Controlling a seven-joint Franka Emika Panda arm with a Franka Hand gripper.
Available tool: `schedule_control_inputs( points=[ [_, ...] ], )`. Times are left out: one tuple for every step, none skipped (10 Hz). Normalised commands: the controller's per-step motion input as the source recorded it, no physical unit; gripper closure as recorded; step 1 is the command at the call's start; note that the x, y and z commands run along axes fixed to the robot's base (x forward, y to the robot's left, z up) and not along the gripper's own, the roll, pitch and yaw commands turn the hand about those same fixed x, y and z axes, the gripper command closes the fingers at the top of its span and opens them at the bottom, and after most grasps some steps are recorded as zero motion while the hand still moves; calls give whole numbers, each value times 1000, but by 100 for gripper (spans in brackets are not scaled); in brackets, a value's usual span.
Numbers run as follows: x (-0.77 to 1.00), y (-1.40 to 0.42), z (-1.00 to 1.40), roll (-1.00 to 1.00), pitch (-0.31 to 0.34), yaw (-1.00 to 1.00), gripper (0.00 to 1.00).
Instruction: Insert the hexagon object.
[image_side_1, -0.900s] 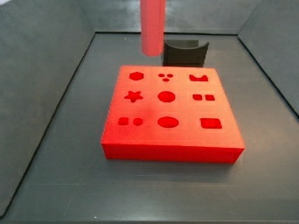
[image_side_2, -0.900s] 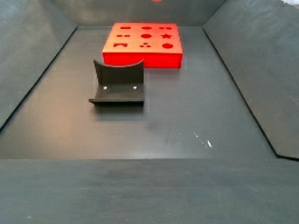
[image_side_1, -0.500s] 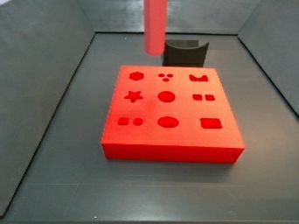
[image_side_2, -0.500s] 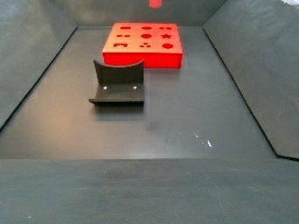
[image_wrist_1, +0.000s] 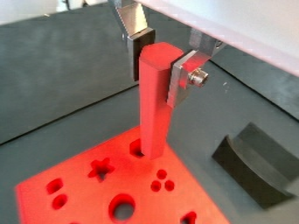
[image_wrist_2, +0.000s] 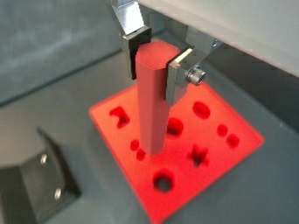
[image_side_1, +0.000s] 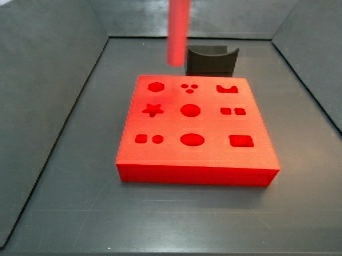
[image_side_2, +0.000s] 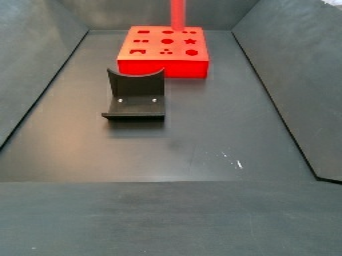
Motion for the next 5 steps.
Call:
schedule_control_inputs(
  points=[
    [-269, 109, -394, -219, -159, -69, 100],
    [-177, 0, -337, -183, -186, 0, 100],
    [-317, -57, -149, -104, -166, 223, 100],
    [-106, 0, 0, -163, -107, 454, 100],
    [-26, 0, -40, -53, -94, 466, 100]
  ],
)
